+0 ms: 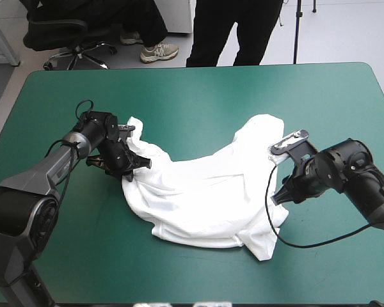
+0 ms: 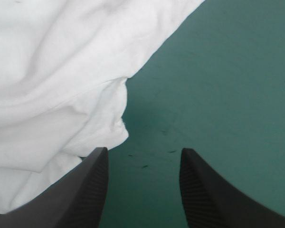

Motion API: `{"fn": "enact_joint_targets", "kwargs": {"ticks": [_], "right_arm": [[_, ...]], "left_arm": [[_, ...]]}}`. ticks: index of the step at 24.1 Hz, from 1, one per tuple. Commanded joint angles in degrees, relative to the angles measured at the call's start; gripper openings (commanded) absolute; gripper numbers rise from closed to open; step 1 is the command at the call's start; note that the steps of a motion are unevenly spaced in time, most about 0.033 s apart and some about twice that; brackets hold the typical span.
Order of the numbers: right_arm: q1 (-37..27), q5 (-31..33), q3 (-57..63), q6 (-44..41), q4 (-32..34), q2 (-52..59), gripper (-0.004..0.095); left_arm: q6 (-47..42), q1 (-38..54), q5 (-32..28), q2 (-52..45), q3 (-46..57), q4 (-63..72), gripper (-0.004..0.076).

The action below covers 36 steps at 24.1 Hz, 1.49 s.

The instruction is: Fold the cloth

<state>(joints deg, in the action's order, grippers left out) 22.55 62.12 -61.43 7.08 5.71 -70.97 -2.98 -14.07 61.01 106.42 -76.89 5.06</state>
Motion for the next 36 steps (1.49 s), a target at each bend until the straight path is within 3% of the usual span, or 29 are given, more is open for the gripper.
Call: {"fn": "enact_joint_targets", "kwargs": {"ticks": [1, 5, 9, 18, 20, 23, 26, 36], "right_arm": [[-0.1, -2.8, 1.8, 1.2, -2.2, 0.3, 0.0446], [-0.1, -5.6, 6.4, 2.4, -5.1, -0.7, 0.0475], [-0.1, -8.7, 9.6, 4.2, -4.9, -2.3, 0.0516], [-0.1, -12.6, 9.9, 8.3, -8.0, -14.3, 0.0505], [-0.1, -12.5, 9.9, 8.9, -8.7, -14.4, 0.0430], [-0.1, -12.0, 9.9, 10.3, -10.8, -14.4, 0.0170], [-0.1, -12.0, 9.9, 10.4, -10.8, -14.4, -0.0021], [-0.1, -6.7, -2.0, 6.1, -8.2, -8.1, -0.0018]], "left_arm": [[0.1, -0.2, 0.0, -1.0, -0.7, 1.5, 0.0071], [0.3, -0.2, 0.0, -1.0, -0.7, 1.5, -0.0018], [0.4, -0.2, 0.0, -1.0, -0.7, 1.5, -0.0018], [0.4, -0.2, 0.7, -1.2, -0.7, 0.7, -0.0018], [0.6, -0.2, 0.7, -1.2, -0.7, 0.7, -0.0018], [1.2, -0.2, 0.4, -1.3, -0.7, 0.7, -0.0018], [1.4, -0.2, 0.7, -1.9, -1.3, 0.7, -0.0018], [1.4, -0.2, 4.1, -13.7, -5.8, -1.3, -0.0018]]}}
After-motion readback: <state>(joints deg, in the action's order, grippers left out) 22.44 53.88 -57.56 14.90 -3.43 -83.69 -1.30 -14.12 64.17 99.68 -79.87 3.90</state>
